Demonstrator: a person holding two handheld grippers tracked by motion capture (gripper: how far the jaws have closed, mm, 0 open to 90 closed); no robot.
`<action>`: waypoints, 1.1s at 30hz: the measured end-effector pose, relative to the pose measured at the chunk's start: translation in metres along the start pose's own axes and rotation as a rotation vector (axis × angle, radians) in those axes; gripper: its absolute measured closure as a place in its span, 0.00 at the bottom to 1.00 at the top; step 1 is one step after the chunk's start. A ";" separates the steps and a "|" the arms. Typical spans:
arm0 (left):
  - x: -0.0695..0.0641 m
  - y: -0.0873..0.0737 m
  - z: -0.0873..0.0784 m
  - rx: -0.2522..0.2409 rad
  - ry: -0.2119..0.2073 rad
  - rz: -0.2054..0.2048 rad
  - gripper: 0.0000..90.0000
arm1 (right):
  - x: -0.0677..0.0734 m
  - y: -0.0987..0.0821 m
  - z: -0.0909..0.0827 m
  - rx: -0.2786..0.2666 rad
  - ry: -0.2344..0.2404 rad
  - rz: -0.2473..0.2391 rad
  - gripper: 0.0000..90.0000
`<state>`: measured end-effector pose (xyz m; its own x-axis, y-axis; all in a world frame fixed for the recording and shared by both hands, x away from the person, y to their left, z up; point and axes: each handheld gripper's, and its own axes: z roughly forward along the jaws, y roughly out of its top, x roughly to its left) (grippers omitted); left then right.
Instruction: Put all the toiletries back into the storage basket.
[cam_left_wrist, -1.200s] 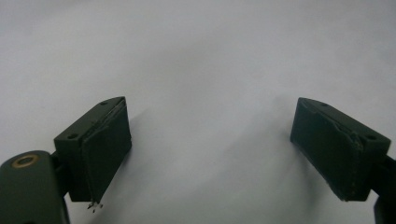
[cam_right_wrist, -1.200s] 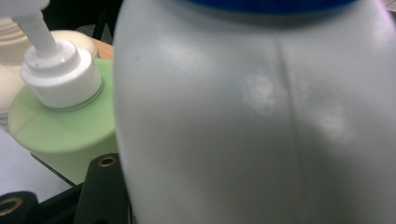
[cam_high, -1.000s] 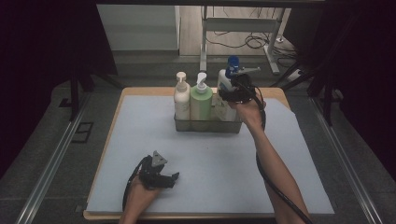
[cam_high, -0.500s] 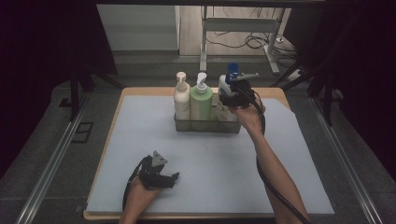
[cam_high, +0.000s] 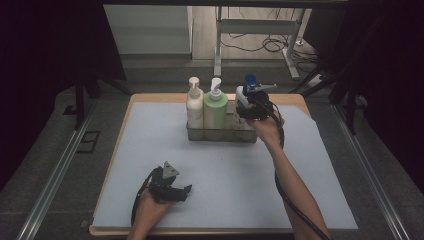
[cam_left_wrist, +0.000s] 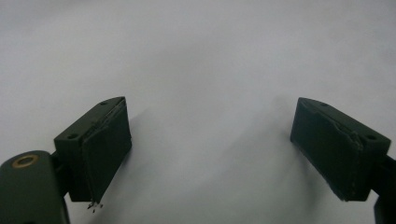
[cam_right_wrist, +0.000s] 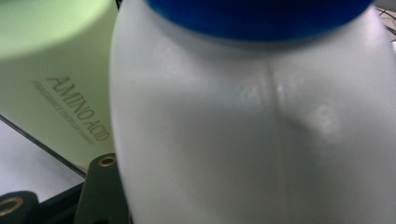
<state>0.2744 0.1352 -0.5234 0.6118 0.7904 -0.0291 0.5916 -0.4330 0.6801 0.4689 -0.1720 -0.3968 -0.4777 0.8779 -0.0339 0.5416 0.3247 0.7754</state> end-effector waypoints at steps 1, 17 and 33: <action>0.000 0.000 0.000 0.000 0.000 0.000 0.13 | 0.001 -0.001 0.001 0.003 0.003 0.007 0.45; 0.000 0.000 0.000 -0.001 0.000 0.000 0.13 | -0.008 -0.005 0.004 0.003 0.025 0.014 0.43; 0.000 0.000 0.000 -0.002 0.000 -0.002 0.13 | -0.013 -0.015 -0.012 -0.035 0.052 0.004 0.41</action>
<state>0.2743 0.1351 -0.5235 0.6111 0.7910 -0.0305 0.5916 -0.4309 0.6814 0.4589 -0.1928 -0.4007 -0.5114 0.8593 0.0014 0.5197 0.3080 0.7969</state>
